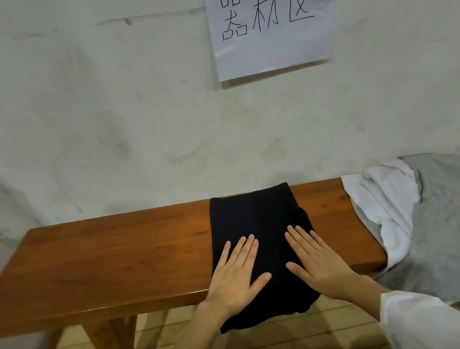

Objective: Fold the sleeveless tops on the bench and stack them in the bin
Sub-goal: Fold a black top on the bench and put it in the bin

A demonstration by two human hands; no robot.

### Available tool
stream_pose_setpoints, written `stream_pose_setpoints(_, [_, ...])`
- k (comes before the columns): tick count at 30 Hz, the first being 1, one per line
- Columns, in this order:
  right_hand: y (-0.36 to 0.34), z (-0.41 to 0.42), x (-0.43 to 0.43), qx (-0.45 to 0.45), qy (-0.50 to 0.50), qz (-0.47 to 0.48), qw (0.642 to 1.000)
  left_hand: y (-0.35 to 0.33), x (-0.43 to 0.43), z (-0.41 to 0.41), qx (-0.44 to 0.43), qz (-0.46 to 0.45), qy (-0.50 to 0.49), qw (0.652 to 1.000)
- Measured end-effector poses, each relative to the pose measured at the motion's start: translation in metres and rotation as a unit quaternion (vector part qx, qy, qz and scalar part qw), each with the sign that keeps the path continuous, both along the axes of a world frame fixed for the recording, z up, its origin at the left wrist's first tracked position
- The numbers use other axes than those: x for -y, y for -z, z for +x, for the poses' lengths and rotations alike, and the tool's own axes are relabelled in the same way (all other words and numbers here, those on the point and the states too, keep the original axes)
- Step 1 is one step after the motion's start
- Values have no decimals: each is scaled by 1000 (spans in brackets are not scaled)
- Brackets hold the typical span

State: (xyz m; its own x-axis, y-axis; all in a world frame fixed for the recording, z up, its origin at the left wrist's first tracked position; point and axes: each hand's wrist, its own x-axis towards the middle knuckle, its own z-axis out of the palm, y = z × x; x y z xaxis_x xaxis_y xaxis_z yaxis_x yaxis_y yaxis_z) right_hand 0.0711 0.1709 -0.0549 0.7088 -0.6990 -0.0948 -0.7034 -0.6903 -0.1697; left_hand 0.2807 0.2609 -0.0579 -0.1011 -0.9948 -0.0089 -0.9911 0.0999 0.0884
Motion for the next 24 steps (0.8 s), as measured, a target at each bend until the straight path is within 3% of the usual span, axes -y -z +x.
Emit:
stream_pose_setpoints(7, [-5,-4,-18,-66,-24,-39,997,8,-16,0,29,-6,-9,1000])
stream_pose_setpoints(11, [-12,-1,-21,-89,-25,-35,995,-2,-14,-5,-9,3,-31,999])
stream_pose_setpoints(24, [-67,-17,-31,41,31,123,991,-50,-37,9,-89,33,-17,995])
